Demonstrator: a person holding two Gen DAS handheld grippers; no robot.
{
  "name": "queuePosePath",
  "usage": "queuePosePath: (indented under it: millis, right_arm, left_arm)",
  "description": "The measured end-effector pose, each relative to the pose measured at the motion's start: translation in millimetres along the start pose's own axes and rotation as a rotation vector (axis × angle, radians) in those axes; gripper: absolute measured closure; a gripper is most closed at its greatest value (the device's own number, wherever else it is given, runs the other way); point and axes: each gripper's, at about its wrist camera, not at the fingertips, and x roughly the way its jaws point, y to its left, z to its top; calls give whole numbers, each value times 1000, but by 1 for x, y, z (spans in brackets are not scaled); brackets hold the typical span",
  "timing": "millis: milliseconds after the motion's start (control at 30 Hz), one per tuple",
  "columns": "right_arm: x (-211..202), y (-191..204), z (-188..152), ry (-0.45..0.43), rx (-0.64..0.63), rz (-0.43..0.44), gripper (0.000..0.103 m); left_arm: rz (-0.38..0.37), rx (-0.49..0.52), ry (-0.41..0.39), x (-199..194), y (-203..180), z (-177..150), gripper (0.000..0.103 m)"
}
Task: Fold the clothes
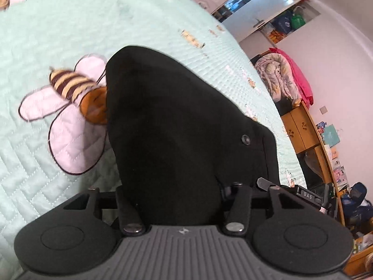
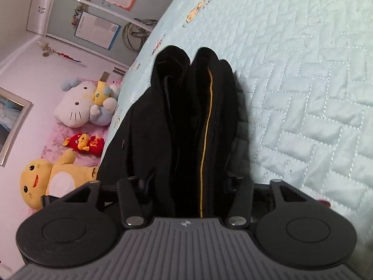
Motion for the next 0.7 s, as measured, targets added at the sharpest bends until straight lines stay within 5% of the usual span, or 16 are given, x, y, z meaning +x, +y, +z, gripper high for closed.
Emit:
queuePosePath:
  millis: [200, 700]
  right_arm:
    - [-18, 31, -10, -34, -34, 33, 65]
    - [-42, 111, -55, -7, -133, 96, 65]
  left_arm:
    - [10, 64, -41, -31, -29, -6, 56]
    - [31, 58, -170, -142, -29, -38, 56]
